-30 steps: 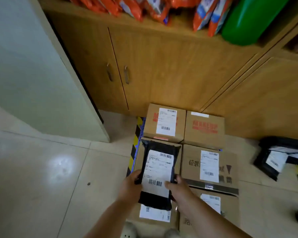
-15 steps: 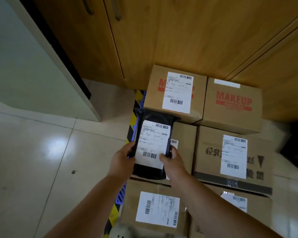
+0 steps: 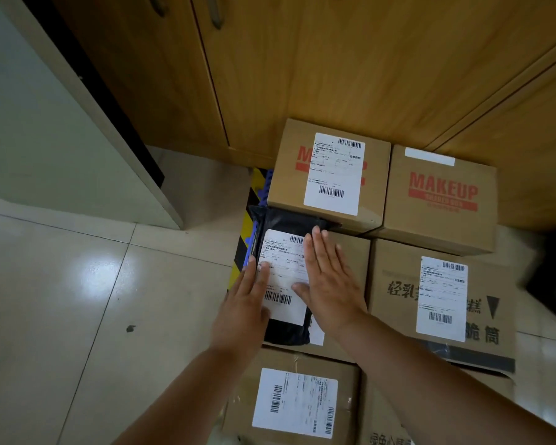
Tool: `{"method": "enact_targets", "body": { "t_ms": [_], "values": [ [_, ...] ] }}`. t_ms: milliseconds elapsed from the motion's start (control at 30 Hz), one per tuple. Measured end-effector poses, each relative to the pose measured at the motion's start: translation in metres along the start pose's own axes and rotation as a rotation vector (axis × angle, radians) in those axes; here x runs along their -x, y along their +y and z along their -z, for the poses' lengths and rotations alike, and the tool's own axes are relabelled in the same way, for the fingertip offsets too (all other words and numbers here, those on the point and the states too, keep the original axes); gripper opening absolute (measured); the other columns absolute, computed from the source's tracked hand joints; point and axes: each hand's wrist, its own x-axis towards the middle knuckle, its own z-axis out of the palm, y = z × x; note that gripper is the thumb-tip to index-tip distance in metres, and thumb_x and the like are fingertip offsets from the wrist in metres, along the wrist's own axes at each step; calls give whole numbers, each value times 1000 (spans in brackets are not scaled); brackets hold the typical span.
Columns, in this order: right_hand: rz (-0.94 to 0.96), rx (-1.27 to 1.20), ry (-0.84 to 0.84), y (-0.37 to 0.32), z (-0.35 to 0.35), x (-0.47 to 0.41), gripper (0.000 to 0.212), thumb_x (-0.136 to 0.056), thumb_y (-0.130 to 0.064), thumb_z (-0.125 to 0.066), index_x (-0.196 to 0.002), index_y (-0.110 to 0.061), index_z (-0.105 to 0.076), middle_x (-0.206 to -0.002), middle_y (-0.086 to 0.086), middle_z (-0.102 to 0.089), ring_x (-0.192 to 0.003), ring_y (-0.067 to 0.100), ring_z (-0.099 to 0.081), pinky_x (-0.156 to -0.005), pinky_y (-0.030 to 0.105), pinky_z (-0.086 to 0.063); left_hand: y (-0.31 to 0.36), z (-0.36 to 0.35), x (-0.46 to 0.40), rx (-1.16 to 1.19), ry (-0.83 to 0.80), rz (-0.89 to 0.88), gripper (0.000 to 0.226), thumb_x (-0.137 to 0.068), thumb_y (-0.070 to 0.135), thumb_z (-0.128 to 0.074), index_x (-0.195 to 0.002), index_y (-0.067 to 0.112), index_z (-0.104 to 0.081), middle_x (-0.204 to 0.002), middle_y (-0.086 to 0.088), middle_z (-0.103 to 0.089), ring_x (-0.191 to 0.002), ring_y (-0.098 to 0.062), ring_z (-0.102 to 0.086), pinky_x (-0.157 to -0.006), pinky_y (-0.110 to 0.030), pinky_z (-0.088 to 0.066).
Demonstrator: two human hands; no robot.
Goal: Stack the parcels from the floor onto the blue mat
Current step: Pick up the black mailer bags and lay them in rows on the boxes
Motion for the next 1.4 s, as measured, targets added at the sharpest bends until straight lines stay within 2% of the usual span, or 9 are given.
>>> {"method": "enact_targets", "body": {
  "t_ms": [67,133,500,733,933,1100,1200,1300,1400],
  "values": [
    [5,76,-39,3,-3,-3,80,-85,-55,-27,-146,-4,-16,-155,15,-24,-147,21,4,-114,36,-6,0,-1,0,42,-15,11,79,-95,13,-45,-148,35,10,-153,19,19,-132,-9,-33,-90,-22,-51],
    [20,107,-41,6,-6,-3,81,-85,-56,-25,-146,-4,-16,-154,15,-23,-146,22,-4,-113,36,-7,2,0,-1,49,-28,39,80,-95,11,-45,-148,36,9,-152,21,20,-118,-7,-46,-77,-19,-54],
    [30,125,-41,12,-8,-4,81,-86,-59,-22,-147,-6,-13,-156,13,-19,-144,21,-1,-114,36,-6,5,-3,-1,42,-31,64,79,-95,10,-46,-148,37,7,-156,16,16,-119,-8,-47,-78,-20,-55],
    [57,118,-238,9,21,1,84,-97,-52,-31,-134,-15,35,-141,3,43,-140,21,32,-118,37,14,11,11,6,-108,-28,73,74,-96,21,-46,-148,40,3,-158,9,10,-142,-18,-17,-94,-29,-50],
    [-4,18,-159,28,96,50,84,-97,-26,-42,-139,-14,30,-139,4,42,-140,20,29,-117,34,12,39,75,45,-48,119,158,62,-94,19,-49,-148,37,-23,-157,8,-15,-140,-17,-28,-101,-35,-41],
    [-49,-21,-114,44,184,103,76,-97,-24,-42,-150,-12,10,-156,8,21,-145,22,17,-118,35,6,101,140,89,7,193,112,45,-93,18,-51,-137,30,-45,-139,8,-46,-106,-11,-57,-82,-25,-49],
    [-99,-44,-57,44,238,126,72,-95,-21,-46,-152,-13,-1,-160,12,3,-147,26,1,-118,37,-2,144,177,113,8,221,71,44,-92,16,-52,-134,29,-49,-133,7,-51,-101,-12,-59,-76,-24,-47],
    [-119,-34,-37,40,305,162,70,-98,-26,-42,-152,-14,1,-159,10,6,-147,24,3,-119,36,-2,194,217,153,3,246,27,44,-91,17,-54,-134,29,-49,-130,5,-53,-106,-12,-57,-74,-23,-44],
    [-130,-54,22,32,361,203,72,-97,-21,-44,-152,-14,3,-160,9,7,-147,24,0,-118,36,-5,236,248,198,24,238,-17,46,-93,19,-53,-137,30,-44,-130,6,-50,-109,-7,-52,-61,-6,-35]
  ]
}}
